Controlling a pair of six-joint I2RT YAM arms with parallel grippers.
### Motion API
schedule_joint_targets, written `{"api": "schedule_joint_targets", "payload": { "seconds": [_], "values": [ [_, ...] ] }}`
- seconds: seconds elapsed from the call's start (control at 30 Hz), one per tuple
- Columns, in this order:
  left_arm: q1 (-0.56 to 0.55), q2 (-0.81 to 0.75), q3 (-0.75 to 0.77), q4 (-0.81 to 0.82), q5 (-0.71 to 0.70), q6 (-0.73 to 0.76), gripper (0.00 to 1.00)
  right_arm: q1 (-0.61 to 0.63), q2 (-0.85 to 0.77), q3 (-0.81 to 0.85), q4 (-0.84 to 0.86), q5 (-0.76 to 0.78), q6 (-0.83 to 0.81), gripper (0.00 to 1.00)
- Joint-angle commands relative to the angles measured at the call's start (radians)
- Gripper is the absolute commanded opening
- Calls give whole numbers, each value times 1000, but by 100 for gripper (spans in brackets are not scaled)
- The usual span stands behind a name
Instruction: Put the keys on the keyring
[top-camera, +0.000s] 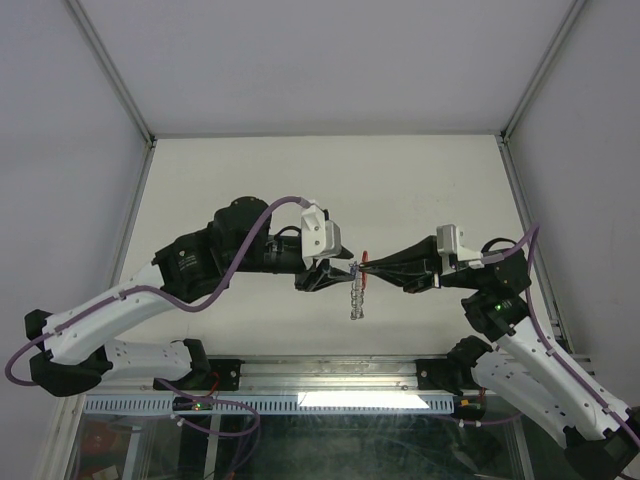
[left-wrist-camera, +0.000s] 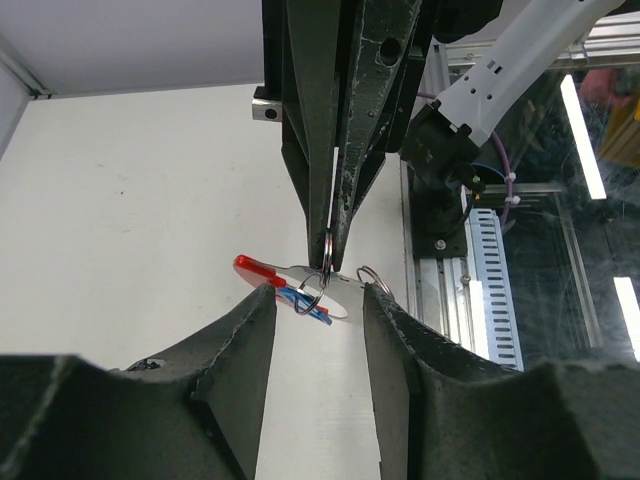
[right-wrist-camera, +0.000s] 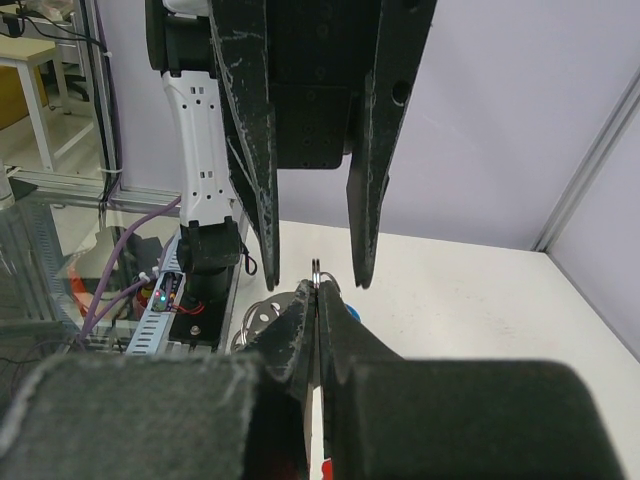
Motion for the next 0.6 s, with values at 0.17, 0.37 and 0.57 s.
{"api": "schedule_joint_targets", "payload": {
  "seconds": [0.17, 0.37, 0.57],
  "values": [
    [-6, 26, 10, 58, 42, 5, 32, 4, -3, 26, 29, -5, -15, 0],
    [-6, 32, 14, 70, 44, 11, 20, 4, 2, 26, 37, -7, -13, 0],
    [-6, 35, 9, 70, 41, 12, 8, 4, 2, 24, 38, -15, -9, 0]
  ]
}}
